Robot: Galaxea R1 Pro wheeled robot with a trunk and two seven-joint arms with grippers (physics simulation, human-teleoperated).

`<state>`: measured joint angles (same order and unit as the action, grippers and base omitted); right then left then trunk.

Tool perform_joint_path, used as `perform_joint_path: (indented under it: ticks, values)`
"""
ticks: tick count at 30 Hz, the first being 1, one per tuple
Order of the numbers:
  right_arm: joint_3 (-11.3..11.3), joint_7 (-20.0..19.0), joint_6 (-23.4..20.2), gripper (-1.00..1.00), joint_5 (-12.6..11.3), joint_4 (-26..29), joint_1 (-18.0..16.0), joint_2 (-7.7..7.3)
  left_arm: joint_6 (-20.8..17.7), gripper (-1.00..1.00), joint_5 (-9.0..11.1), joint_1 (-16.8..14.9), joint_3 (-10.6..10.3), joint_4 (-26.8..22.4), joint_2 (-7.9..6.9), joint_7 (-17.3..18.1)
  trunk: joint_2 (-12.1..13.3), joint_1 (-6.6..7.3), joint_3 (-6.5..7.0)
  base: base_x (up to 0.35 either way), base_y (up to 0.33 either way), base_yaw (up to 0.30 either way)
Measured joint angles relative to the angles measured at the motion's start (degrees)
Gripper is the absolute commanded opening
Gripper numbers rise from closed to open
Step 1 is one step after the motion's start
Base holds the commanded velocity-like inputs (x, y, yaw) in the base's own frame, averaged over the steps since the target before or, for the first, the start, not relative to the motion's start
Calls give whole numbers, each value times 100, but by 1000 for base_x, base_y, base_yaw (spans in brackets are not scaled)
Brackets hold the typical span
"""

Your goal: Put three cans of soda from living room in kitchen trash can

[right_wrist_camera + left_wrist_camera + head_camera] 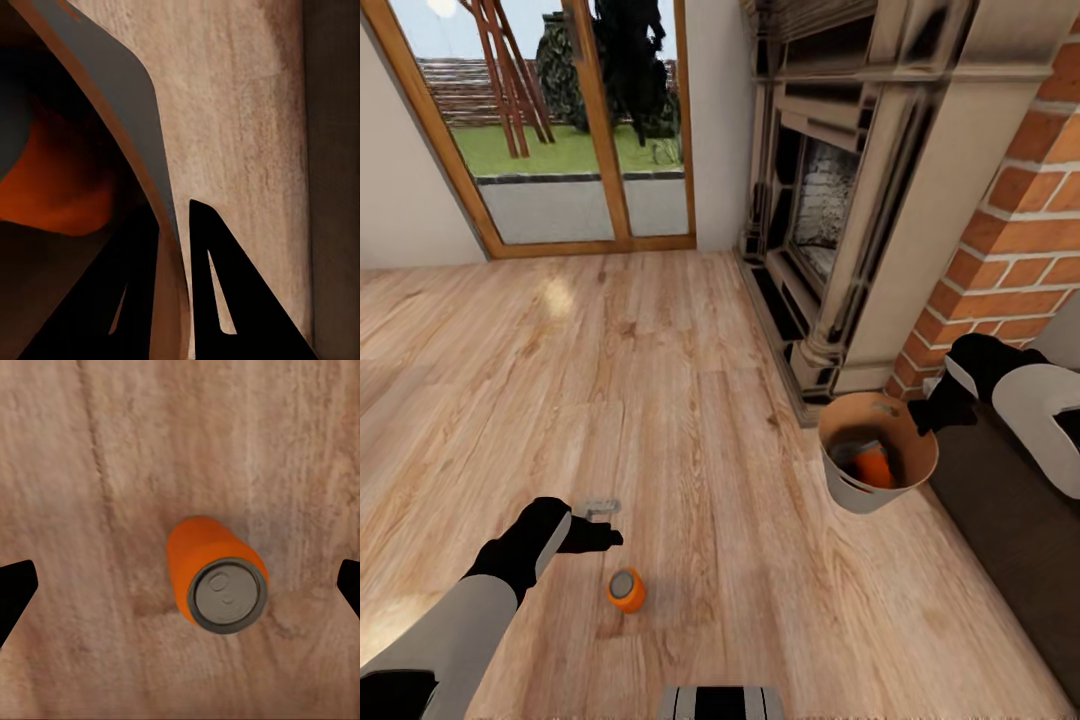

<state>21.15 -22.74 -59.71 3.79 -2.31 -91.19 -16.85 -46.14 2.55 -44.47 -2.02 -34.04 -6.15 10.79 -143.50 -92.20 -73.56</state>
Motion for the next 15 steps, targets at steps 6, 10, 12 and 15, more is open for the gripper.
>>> perform_joint_path:
  ticks: [6,10,12,15]
  values:
    - [-81,-2,-17,-100,-95,-24,-90,18,-9,100,-9,0,-4,-4,3,-36,-8,-15,-135,0,0,0]
    - [71,-8,-21,-100,-108,-30,-170,19,-10,100,0,0,-8,-6,7,-40,-13,-26,-224,0,0,0]
    - [210,-7,-18,-100,-85,-30,-182,20,-10,100,3,0,-9,-6,8,-41,-16,-31,-270,0,0,0]
    - [444,-5,-9,-100,-32,-27,-202,25,-6,100,6,0,-14,-7,9,-42,-20,-39,-351,0,0,0]
